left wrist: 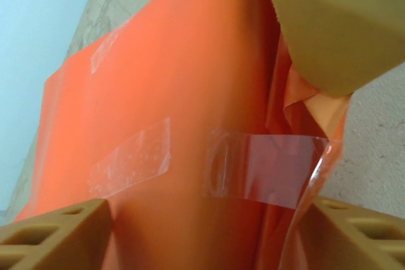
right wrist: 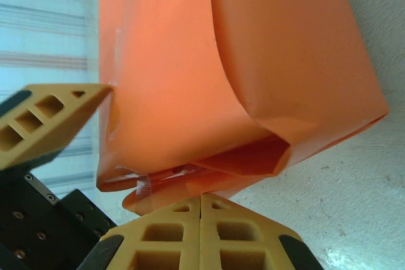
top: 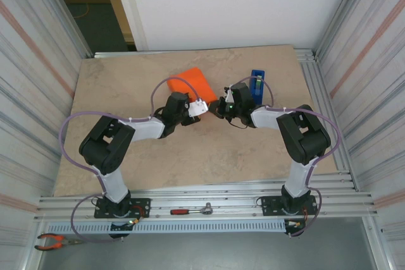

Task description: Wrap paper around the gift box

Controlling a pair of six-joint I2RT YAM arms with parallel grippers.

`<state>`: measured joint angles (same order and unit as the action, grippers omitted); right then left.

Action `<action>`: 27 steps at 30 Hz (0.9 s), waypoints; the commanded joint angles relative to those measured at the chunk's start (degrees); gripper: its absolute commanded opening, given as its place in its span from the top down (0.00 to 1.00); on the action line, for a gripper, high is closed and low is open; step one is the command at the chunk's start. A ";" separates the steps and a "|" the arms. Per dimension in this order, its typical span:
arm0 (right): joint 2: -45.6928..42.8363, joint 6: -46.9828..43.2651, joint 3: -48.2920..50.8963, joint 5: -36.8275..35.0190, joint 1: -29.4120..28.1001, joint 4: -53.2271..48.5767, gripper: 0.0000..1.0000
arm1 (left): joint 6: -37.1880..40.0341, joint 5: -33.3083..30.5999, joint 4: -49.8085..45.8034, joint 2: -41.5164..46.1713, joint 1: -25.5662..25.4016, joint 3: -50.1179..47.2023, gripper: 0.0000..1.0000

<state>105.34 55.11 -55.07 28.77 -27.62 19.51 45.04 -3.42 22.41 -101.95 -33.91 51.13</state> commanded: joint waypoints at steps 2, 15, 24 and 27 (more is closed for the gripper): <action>0.66 1.24 -0.53 1.12 0.01 1.72 0.89 | -0.57 3.45 -4.13 0.44 1.26 2.00 0.33; -1.23 0.94 2.47 1.60 1.05 2.85 0.74 | -1.92 7.01 -6.96 0.65 2.49 2.74 0.46; 1.13 2.02 2.69 3.41 -2.30 8.86 1.00 | -2.28 8.04 -7.47 0.71 2.97 2.30 0.50; 2.28 2.18 1.24 3.48 -3.26 9.05 1.00 | -2.45 8.31 -7.49 0.82 3.01 2.30 0.51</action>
<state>106.00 56.82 -51.81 31.31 -29.98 26.59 43.75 2.59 17.78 -101.95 -31.42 52.86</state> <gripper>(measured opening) 0.058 0.498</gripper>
